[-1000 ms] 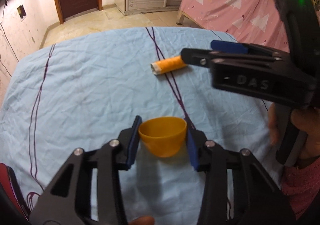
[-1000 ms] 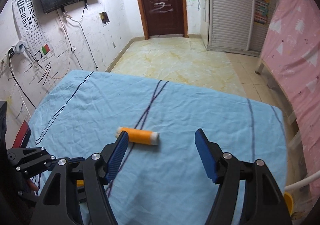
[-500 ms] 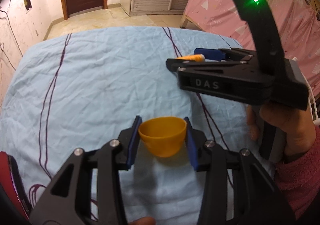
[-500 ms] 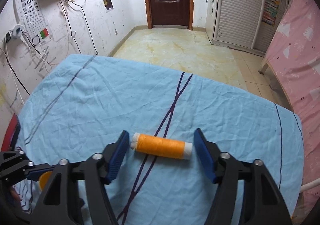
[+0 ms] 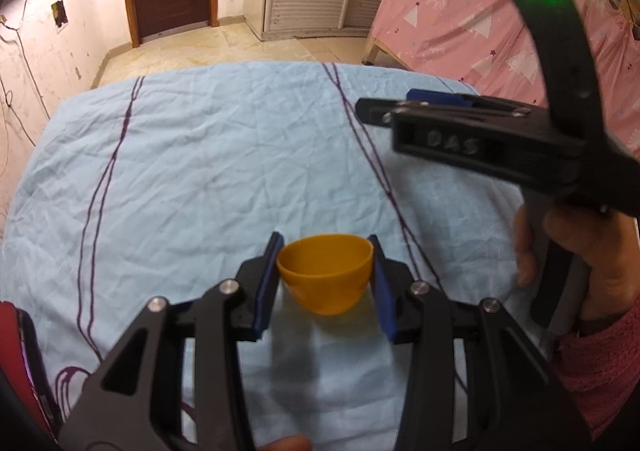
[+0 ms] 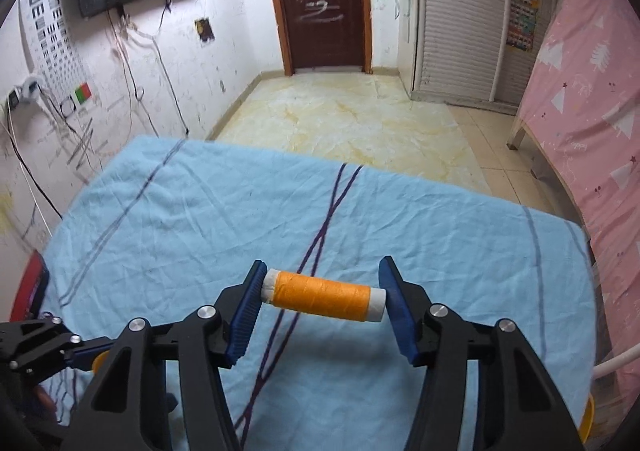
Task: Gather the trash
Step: 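Grasp the yellow cup with the left tool while the right tool grasps the orange thread spool, then carry the cup and spool to the yellow bucket and open both tools over it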
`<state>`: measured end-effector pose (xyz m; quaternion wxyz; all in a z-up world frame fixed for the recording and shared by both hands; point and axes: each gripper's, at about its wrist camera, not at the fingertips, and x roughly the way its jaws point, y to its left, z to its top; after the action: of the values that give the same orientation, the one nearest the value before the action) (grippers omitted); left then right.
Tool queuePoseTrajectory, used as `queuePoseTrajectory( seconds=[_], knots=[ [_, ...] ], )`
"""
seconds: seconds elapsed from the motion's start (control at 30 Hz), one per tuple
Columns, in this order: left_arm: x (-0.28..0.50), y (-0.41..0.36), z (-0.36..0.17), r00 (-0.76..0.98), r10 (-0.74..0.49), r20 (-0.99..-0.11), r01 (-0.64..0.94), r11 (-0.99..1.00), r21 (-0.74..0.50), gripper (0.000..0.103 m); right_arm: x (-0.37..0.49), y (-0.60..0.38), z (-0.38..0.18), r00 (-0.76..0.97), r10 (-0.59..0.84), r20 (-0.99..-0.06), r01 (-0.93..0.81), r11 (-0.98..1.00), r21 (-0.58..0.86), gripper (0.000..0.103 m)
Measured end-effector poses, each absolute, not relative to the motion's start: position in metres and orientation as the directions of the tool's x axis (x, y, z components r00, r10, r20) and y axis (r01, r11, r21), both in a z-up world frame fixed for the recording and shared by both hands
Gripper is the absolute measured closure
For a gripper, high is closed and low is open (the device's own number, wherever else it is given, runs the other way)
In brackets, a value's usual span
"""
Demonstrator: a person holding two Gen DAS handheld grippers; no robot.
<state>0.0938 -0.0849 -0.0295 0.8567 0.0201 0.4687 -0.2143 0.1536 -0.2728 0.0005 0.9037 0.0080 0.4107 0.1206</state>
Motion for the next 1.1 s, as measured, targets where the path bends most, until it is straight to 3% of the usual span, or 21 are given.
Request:
queuePoseTrajectory(
  seconds=[0.63,1.1],
  knots=[
    [0.062,-0.167,0.002,0.521,-0.361,-0.774,0.507,0.860,-0.060,0.063,0.052,-0.427,0.030,0.782,0.188,-0.594,-0.009,0.957,0.291,0.052],
    [0.035,-0.253,0.008,0.462,-0.430,-0.776,0.628,0.776,-0.055,0.063,-0.020,-0.535,0.004,0.803,0.058,-0.593,0.179,0.926,0.333,0.052]
  ],
)
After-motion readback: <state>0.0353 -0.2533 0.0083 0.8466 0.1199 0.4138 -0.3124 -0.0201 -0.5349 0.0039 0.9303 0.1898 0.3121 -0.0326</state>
